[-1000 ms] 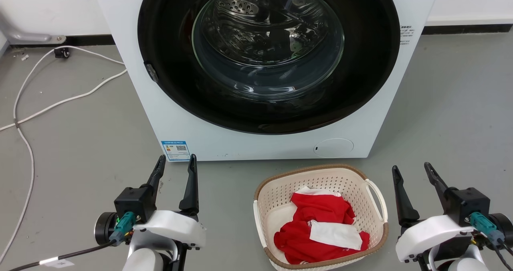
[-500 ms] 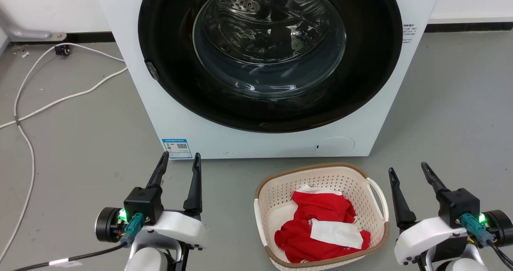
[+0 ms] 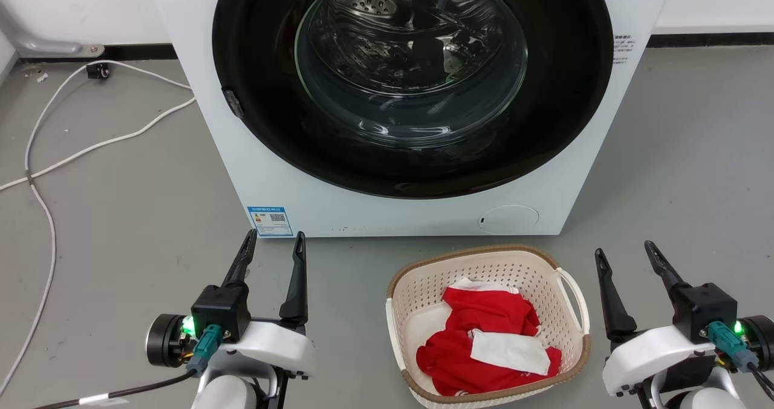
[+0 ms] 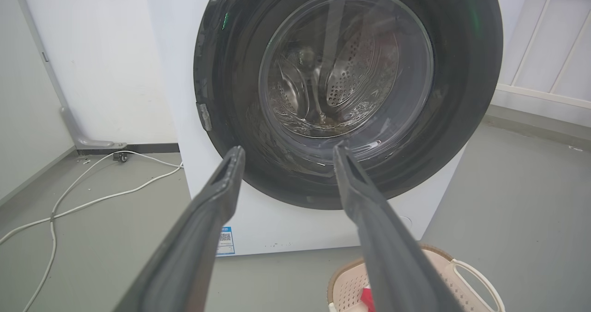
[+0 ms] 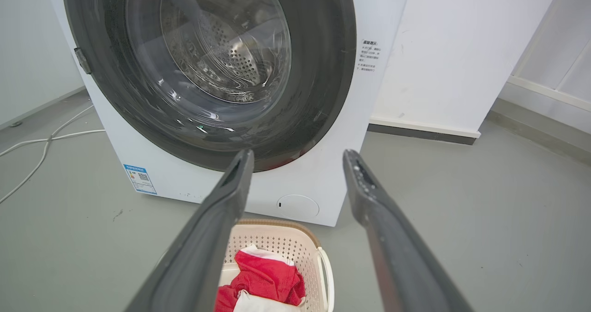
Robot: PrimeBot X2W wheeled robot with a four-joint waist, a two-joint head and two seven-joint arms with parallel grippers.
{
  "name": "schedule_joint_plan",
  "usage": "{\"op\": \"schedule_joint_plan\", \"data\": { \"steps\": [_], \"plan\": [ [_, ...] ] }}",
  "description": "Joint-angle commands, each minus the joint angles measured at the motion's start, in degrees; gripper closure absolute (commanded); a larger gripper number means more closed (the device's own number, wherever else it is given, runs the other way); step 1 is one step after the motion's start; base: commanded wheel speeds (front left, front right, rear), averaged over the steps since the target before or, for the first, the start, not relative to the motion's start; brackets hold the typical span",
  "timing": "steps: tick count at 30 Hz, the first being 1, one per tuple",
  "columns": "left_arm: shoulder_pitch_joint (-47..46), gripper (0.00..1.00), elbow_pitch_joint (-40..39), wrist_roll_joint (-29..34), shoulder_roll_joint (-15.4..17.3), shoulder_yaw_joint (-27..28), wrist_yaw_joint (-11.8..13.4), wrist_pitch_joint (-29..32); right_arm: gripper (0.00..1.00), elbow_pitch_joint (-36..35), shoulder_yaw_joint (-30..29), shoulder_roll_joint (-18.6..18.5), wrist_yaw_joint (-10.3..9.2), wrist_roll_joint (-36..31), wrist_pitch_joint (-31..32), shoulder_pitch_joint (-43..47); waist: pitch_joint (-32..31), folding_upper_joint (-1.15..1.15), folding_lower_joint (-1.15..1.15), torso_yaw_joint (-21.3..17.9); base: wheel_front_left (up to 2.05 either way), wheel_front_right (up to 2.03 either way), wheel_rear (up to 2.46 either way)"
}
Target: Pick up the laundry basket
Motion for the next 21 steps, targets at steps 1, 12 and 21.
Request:
{"op": "schedule_joint_plan", "data": {
  "steps": [1, 12, 21],
  "plan": [
    [0.4, 0.0, -0.1, -0.2, 0.1, -0.1, 0.2, -0.1, 0.0, 0.1, -0.2, 0.1, -0.02, 0.2, -0.2, -0.5, 0.0, 0.0, 0.0, 0.0, 0.0, 0.0, 0.0],
    [-0.1, 0.0, 0.1, -0.3, 0.1, -0.5, 0.1, -0.1, 0.0, 0.5, -1.0, 0.1, -0.03, 0.4, -0.1, -0.9, 0.7, 0.0, 0.0, 0.2, 0.0, 0.0, 0.0],
    [-1.9, 0.0, 2.0, -1.1, 0.1, -2.4, 0.0, -0.1, 0.0, 2.5, -2.6, 0.1, -0.02, 0.5, 0.0, -2.2, 4.2, 0.0, 0.0, -0.3, 0.0, 0.0, 0.0]
  ]
}}
